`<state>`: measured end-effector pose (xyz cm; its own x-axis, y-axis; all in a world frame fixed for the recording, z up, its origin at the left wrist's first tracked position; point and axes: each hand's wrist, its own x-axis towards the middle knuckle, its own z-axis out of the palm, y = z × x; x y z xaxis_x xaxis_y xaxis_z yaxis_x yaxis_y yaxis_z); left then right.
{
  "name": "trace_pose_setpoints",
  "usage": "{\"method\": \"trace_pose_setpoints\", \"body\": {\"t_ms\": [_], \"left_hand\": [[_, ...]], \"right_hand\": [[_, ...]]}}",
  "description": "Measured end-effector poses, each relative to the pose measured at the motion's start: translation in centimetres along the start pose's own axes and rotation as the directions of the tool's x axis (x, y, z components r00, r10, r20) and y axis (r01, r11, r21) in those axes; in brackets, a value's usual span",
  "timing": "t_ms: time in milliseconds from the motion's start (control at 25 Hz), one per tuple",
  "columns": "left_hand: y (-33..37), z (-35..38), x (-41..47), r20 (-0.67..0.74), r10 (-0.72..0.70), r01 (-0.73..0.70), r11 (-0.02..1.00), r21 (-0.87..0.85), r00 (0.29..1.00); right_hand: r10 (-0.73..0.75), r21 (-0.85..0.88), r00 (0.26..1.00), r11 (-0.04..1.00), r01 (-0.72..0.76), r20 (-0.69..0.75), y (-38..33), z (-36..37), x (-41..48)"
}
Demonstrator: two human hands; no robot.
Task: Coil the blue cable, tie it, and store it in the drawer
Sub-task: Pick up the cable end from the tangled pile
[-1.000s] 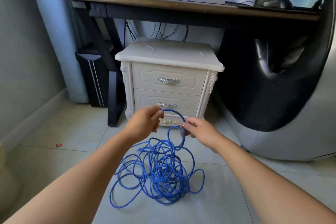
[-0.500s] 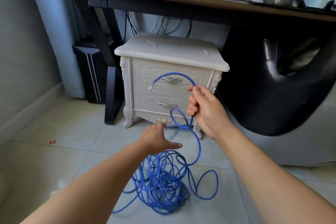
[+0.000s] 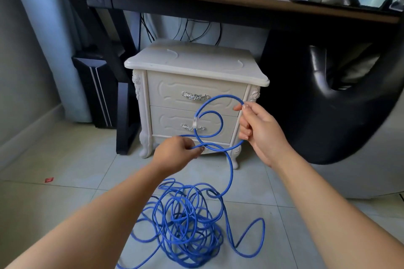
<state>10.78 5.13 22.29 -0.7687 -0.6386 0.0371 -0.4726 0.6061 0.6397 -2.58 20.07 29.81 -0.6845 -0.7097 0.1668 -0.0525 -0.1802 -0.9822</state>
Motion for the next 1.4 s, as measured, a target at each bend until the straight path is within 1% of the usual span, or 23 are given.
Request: {"method": "trace_pose_setpoints", "body": {"t_ms": [120,160,240,280,320,400,440,480,520,560,600,680,720,800,880,960,1040,1120,1200,1240,1320,1360,1400], "left_hand": [[-0.4,-1.3,0.2,0.068,-0.072,0.078,0.993,-0.085,0.995],[-0.6,-1.6,0.2,0.047,-0.082,0.082,0.997,-0.013,0.996],[-0.8,-2.2,0.2,-0.037,-0.039,0.047,0.969,0.242,0.999],[-0.9,-2.4,0.2,-0.061,-0.014,0.032,0.949,0.315,0.998],[-1.0,-2.7,0.2,-0.059,-0.007,0.026,0.946,0.323,0.998],[-1.2,-3.3,0.0,-0.031,-0.045,0.049,0.984,0.17,0.999],[-1.3,-3.5,-0.1,-0.01,-0.068,0.069,0.996,0.052,0.998],[-1.2,-3.6,-0.3,0.008,-0.077,0.077,0.996,-0.052,0.997],[-1.1,-3.5,-0.4,0.024,-0.072,0.075,0.989,-0.13,0.997],[-0.8,-3.4,-0.7,0.045,-0.068,0.076,0.978,-0.194,0.997],[-0.4,-3.2,-0.9,0.076,-0.066,0.083,0.963,-0.255,0.995],[0.3,-3.0,-1.3,0.138,-0.034,0.08,0.935,-0.345,0.99],[0.5,-2.9,-1.4,0.16,-0.006,0.064,0.932,-0.358,0.987],[0.9,-2.9,-1.6,0.182,0.023,0.046,0.93,-0.365,0.983],[0.9,-2.9,-1.6,0.2,0.009,0.069,0.921,-0.382,0.98],[0.9,-2.9,-1.7,0.198,-0.005,0.099,0.878,-0.468,0.98],[0.8,-2.9,-1.7,0.146,-0.023,0.108,0.785,-0.61,0.989],[0.4,-3.1,-1.6,0.057,-0.079,0.096,0.718,-0.69,0.995],[0.0,-3.5,-1.2,-0.048,-0.146,0.069,0.702,-0.709,0.988],[-0.2,-3.8,-0.8,-0.107,-0.168,0.045,0.71,-0.703,0.98],[-0.6,-4.8,-0.4,-0.191,-0.166,-0.028,0.679,-0.733,0.967],[-0.6,-5.3,-0.3,-0.189,-0.139,-0.059,0.634,-0.771,0.972],[-0.5,-5.8,-0.3,-0.158,-0.091,-0.077,0.575,-0.814,0.983]], "right_hand": [[0.002,-0.188,1.0,0.982,-0.001,0.003,1.2,0.0,0.5],[-0.005,-0.263,1.0,0.965,0.011,0.021,1.4,0.1,0.5],[-0.011,-0.475,0.995,0.878,0.056,0.098,1.5,0.2,0.5],[0.013,-0.601,0.988,0.795,0.085,0.157,1.4,0.3,0.5],[0.061,-0.723,0.975,0.681,0.116,0.214,1.5,0.4,0.5],[0.177,-0.887,0.949,0.433,0.162,0.26,2.5,0.7,0.5],[0.207,-0.927,0.948,0.339,0.161,0.24,3.1,0.9,0.4],[0.199,-0.947,0.959,0.29,0.139,0.202,3.8,1.3,0.3],[0.166,-0.952,0.974,0.289,0.1,0.153,4.4,1.7,0.1],[0.132,-0.941,0.986,0.335,0.05,0.1,5.1,2.1,0.0],[0.126,-0.908,0.991,0.418,-0.015,0.042,5.5,2.5,0.0],[0.203,-0.784,0.977,0.594,-0.177,-0.067,5.6,3.2,-0.1],[0.231,-0.724,0.966,0.648,-0.239,-0.112,5.5,3.4,-0.1],[0.183,-0.676,0.963,0.686,-0.27,-0.198,5.4,3.6,-0.1],[0.08,-0.7,0.959,0.667,-0.255,-0.273,5.3,3.6,-0.2],[0.005,-0.696,0.948,0.678,-0.238,-0.319,5.8,3.4,-0.1],[0.027,-0.661,0.95,0.712,-0.237,-0.312,6.3,3.3,0.0],[0.161,-0.57,0.965,0.781,-0.253,-0.207,5.9,3.2,0.4],[0.29,-0.494,0.954,0.82,-0.29,-0.077,4.8,2.8,0.4],[0.351,-0.51,0.936,0.801,-0.314,-0.026,4.0,2.5,0.2],[0.426,-0.624,0.905,0.703,-0.341,-0.014,3.7,1.8,0.1],[0.408,-0.67,0.912,0.665,-0.33,-0.043,3.9,1.7,0.0],[0.353,-0.672,0.933,0.674,-0.308,-0.073,4.3,1.7,-0.1]]}}
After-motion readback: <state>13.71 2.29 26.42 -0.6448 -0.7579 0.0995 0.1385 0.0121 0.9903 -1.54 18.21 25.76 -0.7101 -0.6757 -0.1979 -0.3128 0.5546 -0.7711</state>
